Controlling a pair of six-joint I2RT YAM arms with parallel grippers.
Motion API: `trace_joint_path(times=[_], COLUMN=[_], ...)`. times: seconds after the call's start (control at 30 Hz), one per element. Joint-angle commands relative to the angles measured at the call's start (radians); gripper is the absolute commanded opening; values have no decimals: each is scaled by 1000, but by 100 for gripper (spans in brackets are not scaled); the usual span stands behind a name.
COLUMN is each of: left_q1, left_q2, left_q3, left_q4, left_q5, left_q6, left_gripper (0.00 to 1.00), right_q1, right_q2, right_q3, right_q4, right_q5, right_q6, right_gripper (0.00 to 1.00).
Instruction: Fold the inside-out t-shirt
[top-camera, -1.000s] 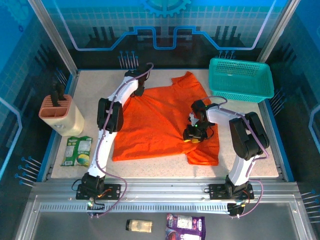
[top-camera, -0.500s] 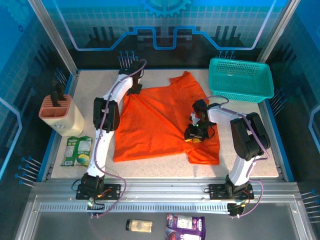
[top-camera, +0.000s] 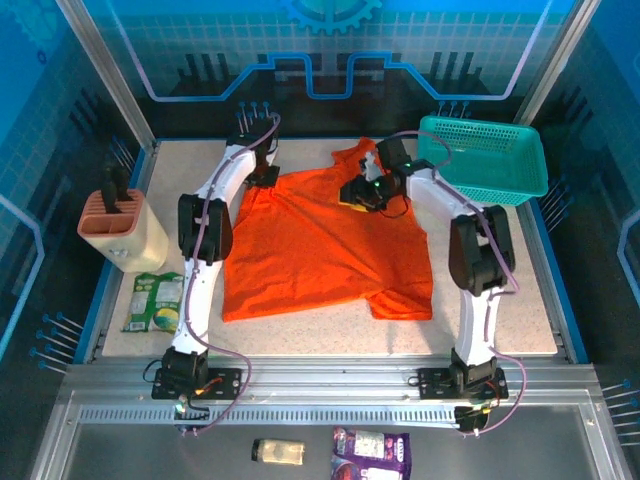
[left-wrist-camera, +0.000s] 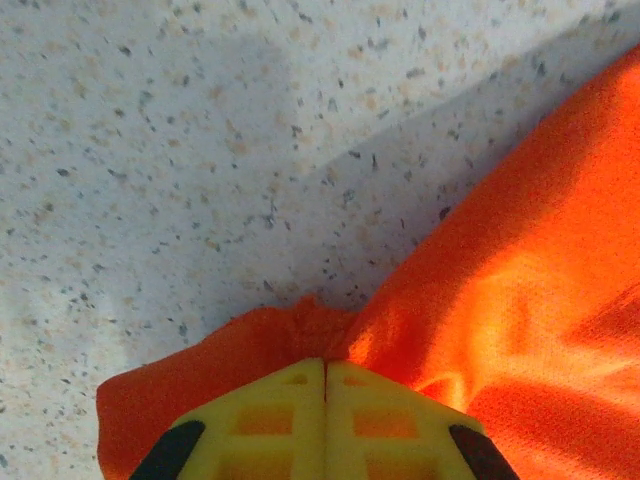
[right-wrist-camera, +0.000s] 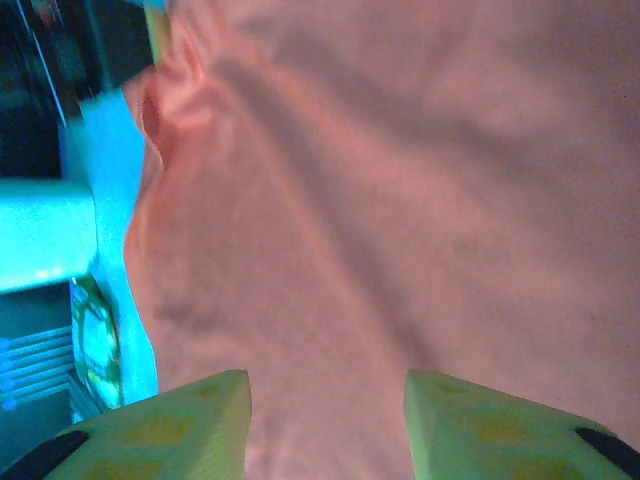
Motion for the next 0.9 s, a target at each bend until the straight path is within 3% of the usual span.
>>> trace_joint_path(times=[0.0, 0.2, 0.37, 0.47, 0.63, 0.87], left_q1=[-1, -3, -3, -3, -3, -1], left_q2=[-37, -18, -5, -3, -17, -19], left_q3=[-14, -14, -11, -5, -3, 18], left_q4=[-3, 7, 14, 12, 15, -7], left_q5=[2, -62, -100, -105, -103, -125], left_q6=[-21, 4, 24, 26, 31, 57], left_gripper=[9, 15, 20, 26, 27, 27], right_q1=[-3, 3, 9, 12, 18, 7], right_q2=[147, 377, 495, 554, 615, 681], right_q3=[160, 493, 643, 707, 750, 796], right_q4=[53, 28, 56, 79, 144, 60], right_q5=[-45, -23, -9, -13, 22, 122], right_q6=[65, 90, 122, 144, 178, 187], right_gripper=[45, 45, 44, 44, 43, 39])
